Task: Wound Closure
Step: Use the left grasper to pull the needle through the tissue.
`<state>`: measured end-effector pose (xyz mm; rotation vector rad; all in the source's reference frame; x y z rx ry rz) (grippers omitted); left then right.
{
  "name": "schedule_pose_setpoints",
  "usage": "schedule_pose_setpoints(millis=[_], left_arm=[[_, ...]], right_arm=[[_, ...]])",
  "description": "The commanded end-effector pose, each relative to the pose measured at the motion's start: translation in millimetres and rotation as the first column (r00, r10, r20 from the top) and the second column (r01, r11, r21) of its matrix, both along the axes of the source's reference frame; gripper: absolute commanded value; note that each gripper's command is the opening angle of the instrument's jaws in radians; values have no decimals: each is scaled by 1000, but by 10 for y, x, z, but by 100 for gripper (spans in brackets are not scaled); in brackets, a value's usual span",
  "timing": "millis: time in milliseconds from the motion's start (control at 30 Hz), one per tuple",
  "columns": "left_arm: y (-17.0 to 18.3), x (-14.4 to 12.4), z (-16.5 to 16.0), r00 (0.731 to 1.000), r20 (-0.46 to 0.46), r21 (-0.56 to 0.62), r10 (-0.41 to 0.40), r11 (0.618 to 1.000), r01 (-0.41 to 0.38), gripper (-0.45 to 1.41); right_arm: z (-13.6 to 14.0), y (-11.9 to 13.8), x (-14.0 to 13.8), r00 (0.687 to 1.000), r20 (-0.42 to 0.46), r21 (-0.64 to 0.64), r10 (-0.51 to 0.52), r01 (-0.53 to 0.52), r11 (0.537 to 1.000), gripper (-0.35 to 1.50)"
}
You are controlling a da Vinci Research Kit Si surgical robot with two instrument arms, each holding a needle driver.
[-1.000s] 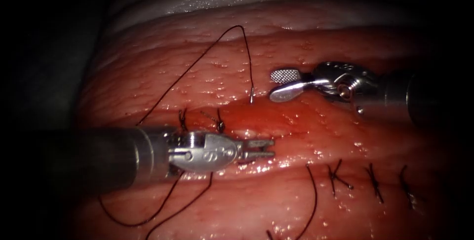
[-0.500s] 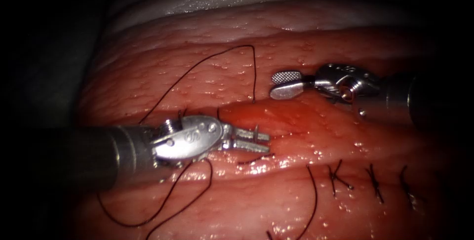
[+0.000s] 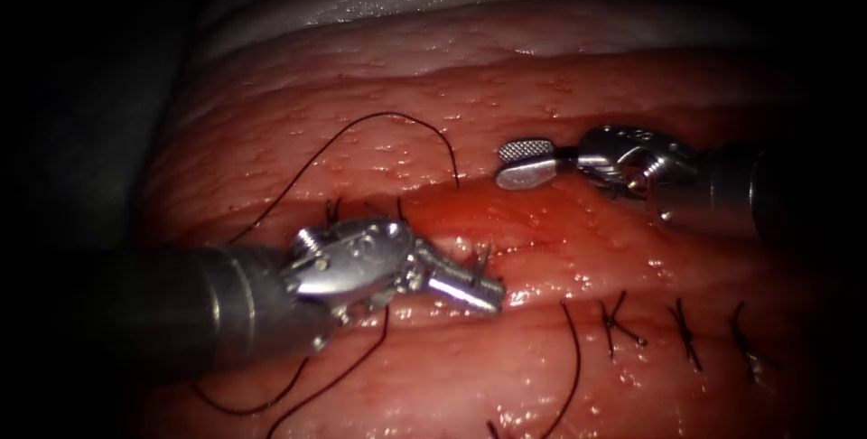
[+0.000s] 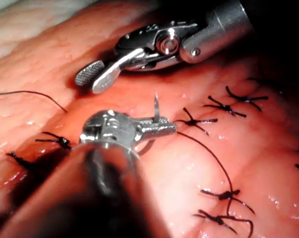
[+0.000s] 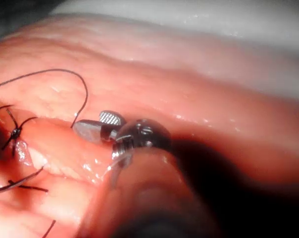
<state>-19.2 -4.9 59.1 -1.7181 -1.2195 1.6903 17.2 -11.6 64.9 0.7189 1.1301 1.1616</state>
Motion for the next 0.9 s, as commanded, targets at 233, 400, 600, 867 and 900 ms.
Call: schedule_pose_setpoints(millis=[233, 400, 600, 867, 900], left_arm=[[-4, -7, -44, 998, 33, -207, -47, 977, 52, -45], [13, -3, -64, 981, -41, -520, -192, 842, 143, -45], [40, 2, -67, 942, -73, -687, -328, 701, 191, -45], [90, 14, -71, 923, -28, -787, -384, 578, 216, -45], [97, 15, -71, 922, -28, -794, -387, 569, 215, -45]], right_arm=[[4, -6, 3, 1000, -9, 18, 2, -1, 1000, 27], [1, -12, 0, 1000, -11, 21, 0, 0, 1000, 15], [-6, -17, 0, 1000, -13, 21, 1, -1, 1000, 10], [-12, -22, 0, 999, -48, 20, -5, 6, 1000, 10], [-13, -22, 0, 999, -49, 20, -5, 6, 1000, 7]])
